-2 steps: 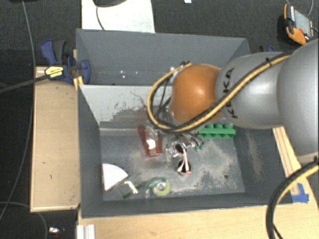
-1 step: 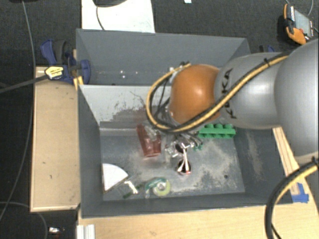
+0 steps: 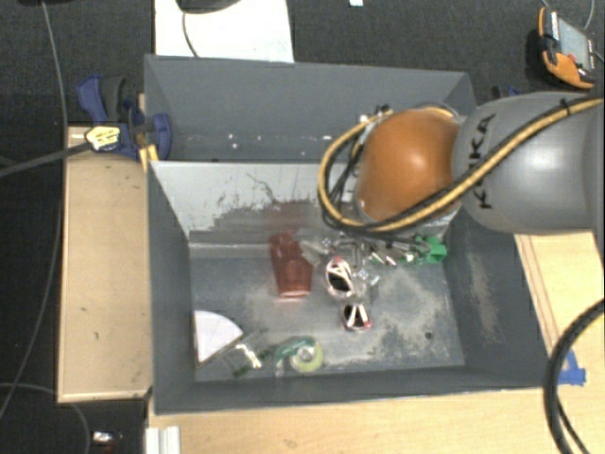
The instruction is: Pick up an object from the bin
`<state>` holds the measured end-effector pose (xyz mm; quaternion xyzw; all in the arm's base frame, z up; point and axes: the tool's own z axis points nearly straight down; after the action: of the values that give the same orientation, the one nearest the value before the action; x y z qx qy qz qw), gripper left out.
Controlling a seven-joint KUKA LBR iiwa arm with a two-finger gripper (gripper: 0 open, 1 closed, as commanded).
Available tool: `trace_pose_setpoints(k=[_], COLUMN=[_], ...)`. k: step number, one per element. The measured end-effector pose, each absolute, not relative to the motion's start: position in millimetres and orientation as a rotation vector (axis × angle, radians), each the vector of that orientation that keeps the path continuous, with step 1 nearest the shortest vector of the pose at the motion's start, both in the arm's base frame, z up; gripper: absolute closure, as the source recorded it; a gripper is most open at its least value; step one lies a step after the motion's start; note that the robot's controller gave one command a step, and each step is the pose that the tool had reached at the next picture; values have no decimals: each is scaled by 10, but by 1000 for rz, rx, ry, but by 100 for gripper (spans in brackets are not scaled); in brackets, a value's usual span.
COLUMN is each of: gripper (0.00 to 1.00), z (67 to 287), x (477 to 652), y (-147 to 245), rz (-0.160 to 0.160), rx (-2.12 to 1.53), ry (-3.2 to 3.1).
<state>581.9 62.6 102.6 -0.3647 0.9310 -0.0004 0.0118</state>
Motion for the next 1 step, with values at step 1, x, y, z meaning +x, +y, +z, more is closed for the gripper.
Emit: trace_pose_setpoints(k=[1], gripper=[0], z=[911], x=[5753], y=[859], rz=[10], rx=[-1141], ry=[2892])
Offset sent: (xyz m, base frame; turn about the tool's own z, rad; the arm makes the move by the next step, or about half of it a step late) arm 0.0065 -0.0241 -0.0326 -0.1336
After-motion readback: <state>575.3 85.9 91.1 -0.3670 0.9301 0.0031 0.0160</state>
